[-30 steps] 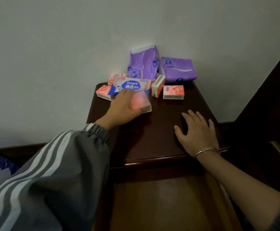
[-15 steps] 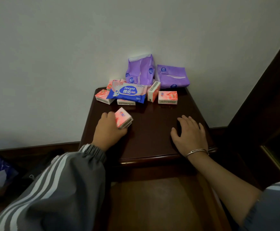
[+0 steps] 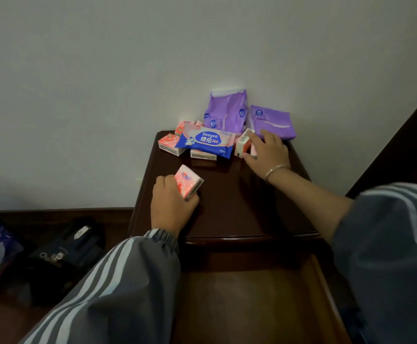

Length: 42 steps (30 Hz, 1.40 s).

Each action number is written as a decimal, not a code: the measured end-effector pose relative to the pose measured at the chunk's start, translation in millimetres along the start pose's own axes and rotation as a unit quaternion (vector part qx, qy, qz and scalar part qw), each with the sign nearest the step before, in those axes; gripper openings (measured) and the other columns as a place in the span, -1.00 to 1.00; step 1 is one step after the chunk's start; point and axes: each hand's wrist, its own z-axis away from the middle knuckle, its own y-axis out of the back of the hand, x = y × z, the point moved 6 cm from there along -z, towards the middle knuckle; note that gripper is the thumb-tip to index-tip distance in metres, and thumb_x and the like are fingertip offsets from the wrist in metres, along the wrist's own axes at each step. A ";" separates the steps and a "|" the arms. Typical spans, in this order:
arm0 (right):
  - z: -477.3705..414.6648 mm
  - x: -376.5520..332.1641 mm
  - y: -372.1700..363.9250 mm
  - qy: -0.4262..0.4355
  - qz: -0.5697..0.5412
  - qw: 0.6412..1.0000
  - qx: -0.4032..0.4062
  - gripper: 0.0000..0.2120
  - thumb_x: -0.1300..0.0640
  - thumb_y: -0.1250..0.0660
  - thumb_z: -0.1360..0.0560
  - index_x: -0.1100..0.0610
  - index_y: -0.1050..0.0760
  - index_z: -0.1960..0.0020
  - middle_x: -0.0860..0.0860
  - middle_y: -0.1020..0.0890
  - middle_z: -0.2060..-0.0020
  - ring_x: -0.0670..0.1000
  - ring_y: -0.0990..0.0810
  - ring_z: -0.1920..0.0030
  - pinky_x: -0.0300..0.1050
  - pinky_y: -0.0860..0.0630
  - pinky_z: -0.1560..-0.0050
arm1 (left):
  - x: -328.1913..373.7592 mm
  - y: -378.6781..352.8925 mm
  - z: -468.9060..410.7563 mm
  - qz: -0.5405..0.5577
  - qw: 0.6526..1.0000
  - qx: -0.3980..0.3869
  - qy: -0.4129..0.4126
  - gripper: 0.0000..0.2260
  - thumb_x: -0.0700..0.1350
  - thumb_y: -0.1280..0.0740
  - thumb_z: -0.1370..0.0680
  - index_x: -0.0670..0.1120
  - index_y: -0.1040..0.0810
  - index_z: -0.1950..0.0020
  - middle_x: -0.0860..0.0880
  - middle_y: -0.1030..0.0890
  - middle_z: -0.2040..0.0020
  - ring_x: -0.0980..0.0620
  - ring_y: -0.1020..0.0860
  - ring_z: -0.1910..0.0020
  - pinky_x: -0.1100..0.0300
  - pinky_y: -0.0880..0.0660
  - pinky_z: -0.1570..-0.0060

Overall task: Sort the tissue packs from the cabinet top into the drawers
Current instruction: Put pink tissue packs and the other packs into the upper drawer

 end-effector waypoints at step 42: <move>58.3 42.5 1.9 0.046 0.018 0.923 -0.380 -0.26 0.00 -0.41 -0.44 0.06 -0.13 -0.51 0.10 -0.20 -0.48 0.08 -0.20 -0.47 -0.16 -0.11 -0.43 | 1.7 0.8 1.0 0.012 1.000 0.003 -0.005 -0.55 0.07 -0.46 -0.36 -0.12 -0.41 -0.11 -0.10 -0.44 -0.06 -0.07 -0.46 -0.04 0.17 -0.32 0.17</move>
